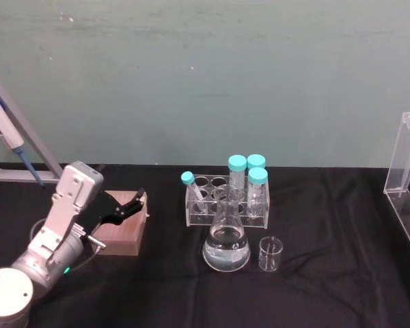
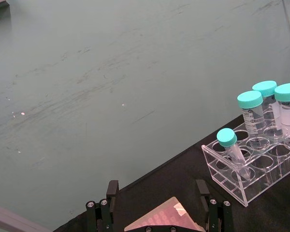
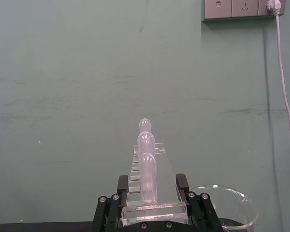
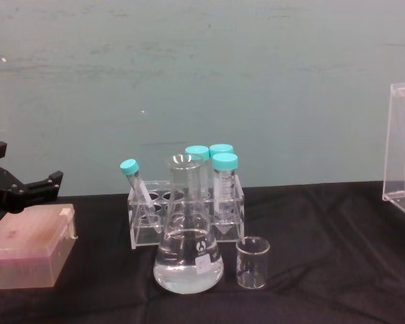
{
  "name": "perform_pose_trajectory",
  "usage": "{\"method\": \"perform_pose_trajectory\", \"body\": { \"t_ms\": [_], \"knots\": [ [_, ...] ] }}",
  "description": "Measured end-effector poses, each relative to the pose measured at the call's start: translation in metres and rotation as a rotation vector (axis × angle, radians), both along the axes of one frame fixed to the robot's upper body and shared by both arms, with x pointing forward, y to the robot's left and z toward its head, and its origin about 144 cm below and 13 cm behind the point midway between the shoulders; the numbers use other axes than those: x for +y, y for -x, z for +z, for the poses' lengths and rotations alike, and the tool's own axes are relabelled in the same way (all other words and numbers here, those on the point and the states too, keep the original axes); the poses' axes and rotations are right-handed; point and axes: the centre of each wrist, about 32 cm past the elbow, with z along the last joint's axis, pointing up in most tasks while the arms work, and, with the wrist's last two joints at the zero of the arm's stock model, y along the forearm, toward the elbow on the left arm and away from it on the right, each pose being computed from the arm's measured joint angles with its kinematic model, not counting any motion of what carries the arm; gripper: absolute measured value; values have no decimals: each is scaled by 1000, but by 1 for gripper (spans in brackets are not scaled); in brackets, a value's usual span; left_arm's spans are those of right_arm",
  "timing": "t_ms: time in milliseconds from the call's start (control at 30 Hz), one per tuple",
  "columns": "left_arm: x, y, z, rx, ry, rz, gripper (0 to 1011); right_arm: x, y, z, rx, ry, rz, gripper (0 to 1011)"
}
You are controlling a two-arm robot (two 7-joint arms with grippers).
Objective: Place the experimental apparatus aside using one hand.
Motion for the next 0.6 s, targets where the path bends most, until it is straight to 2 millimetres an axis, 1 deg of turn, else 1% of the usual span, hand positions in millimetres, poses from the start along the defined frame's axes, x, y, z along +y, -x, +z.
{"method": "perform_pose_trajectory", "body": {
  "t_ms": [600],
  "knots": [
    [0, 0, 0, 0, 0, 0, 1000, -4, 2, -1, -5, -9, 0, 609]
  ]
}}
